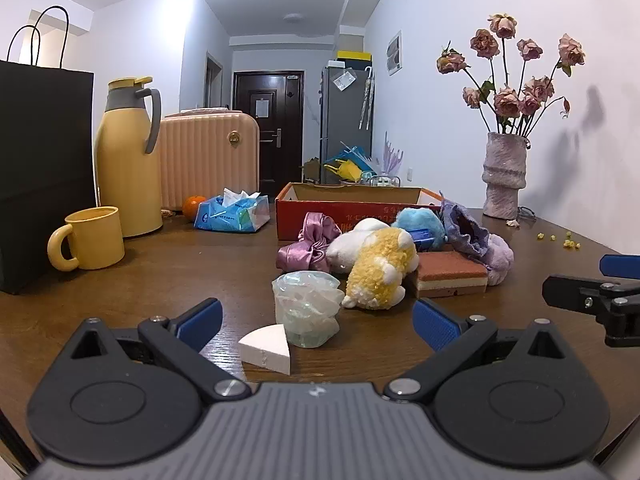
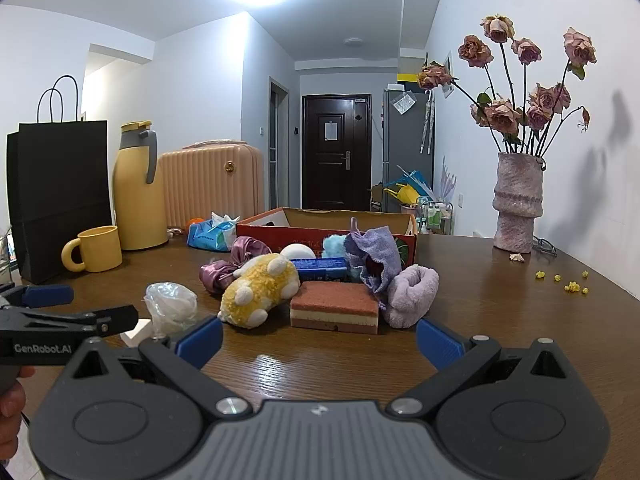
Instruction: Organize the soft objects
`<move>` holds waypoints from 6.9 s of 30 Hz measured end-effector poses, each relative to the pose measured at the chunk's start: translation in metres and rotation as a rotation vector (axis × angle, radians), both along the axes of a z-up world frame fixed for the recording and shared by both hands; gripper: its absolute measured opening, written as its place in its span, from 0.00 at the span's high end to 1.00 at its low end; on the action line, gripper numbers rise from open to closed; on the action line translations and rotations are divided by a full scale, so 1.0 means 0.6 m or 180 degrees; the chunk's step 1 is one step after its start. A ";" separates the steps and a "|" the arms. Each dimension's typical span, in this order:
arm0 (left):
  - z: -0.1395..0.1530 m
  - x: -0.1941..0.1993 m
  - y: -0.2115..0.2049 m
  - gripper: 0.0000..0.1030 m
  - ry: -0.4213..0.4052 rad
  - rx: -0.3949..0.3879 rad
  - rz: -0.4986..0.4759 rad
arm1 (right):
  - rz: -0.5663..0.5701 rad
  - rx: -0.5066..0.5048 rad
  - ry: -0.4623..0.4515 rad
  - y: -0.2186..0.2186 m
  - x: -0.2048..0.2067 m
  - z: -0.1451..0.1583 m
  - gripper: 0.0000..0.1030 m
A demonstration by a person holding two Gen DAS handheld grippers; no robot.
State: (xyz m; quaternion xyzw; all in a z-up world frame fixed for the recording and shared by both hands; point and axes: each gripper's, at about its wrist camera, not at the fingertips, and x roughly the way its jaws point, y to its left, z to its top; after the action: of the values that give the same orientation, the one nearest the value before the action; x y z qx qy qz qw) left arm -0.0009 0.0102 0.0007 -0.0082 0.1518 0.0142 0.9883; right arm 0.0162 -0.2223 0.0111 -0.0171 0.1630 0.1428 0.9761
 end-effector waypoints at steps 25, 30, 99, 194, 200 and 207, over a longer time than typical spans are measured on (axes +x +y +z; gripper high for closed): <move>0.006 -0.010 -0.002 0.00 -0.0077 0.0004 -0.0037 | 0.0015 -0.0013 -0.0006 0.001 -0.004 0.003 0.00; 0.006 -0.010 -0.002 0.00 -0.0078 0.0002 -0.0037 | 0.0015 -0.0013 -0.0007 0.001 -0.004 0.003 0.00; -0.020 0.103 0.035 0.00 0.0493 0.0193 0.0162 | -0.0093 -0.0034 0.0272 -0.008 0.088 -0.028 0.00; 0.022 0.117 0.188 0.72 0.0353 -0.0148 0.0591 | 0.1045 0.0023 0.0747 0.271 0.254 -0.009 0.64; 0.041 0.133 0.168 0.72 0.0275 -0.0155 0.0524 | 0.0950 0.0173 0.0601 0.238 0.270 0.018 0.65; 0.068 0.160 0.140 0.72 0.0151 -0.0207 0.0440 | 0.0796 0.0225 0.0390 0.204 0.287 0.044 0.65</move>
State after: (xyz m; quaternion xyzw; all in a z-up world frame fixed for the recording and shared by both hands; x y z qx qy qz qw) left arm 0.0948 0.0941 0.0415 -0.0504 0.1746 0.0777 0.9803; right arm 0.1882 -0.1002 0.0372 0.0058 0.2138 0.2696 0.9389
